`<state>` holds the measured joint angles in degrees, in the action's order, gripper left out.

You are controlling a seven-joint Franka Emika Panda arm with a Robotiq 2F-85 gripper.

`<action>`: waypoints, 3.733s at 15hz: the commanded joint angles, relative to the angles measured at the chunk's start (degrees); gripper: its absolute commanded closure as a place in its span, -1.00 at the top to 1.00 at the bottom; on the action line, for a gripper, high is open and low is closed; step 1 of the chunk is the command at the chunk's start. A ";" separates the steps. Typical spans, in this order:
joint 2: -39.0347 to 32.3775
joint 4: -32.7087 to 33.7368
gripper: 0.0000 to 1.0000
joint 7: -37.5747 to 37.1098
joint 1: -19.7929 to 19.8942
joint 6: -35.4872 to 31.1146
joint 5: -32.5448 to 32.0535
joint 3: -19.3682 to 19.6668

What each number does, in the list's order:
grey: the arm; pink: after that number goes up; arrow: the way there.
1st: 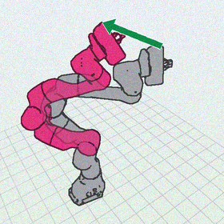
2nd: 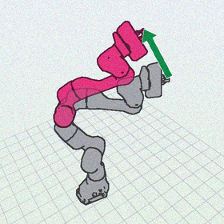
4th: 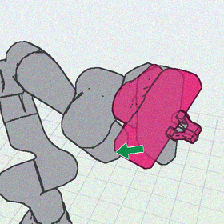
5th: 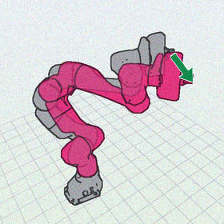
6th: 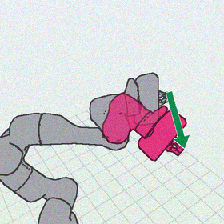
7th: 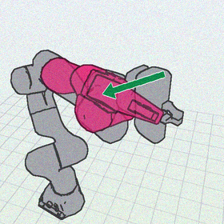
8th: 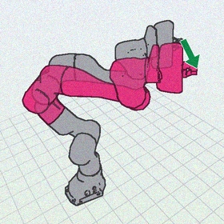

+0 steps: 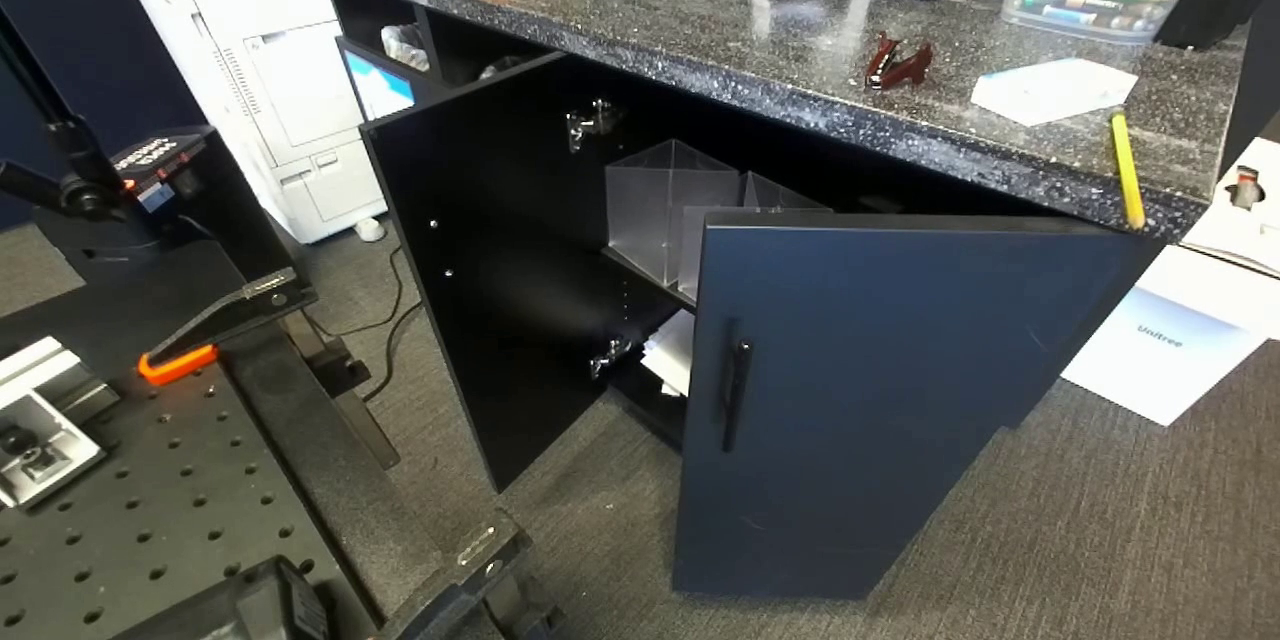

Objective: Move the pencil to the left

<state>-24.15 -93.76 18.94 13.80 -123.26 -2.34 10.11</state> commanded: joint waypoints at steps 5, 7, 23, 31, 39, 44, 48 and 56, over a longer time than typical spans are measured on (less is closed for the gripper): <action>-22.39 24.77 1.00 1.02 3.59 6.25 0.76 -3.85; -26.69 30.38 1.00 1.12 3.48 8.66 0.67 -4.81; -48.97 62.81 -0.43 0.04 2.16 24.14 -0.27 -6.29; -45.94 63.56 -0.95 -0.60 -0.41 28.12 -1.69 -4.85; -43.25 65.00 -0.95 -4.84 -16.02 31.70 -2.40 -5.55; -47.45 66.38 -0.95 -2.88 -23.27 27.93 -3.21 -5.35; -50.88 66.63 -0.95 -2.95 -24.06 24.59 -4.42 -4.62; -51.24 66.63 -0.30 -2.70 -23.26 23.74 -4.36 -4.14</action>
<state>-73.44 -28.99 15.31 -10.34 -99.00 -6.71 5.78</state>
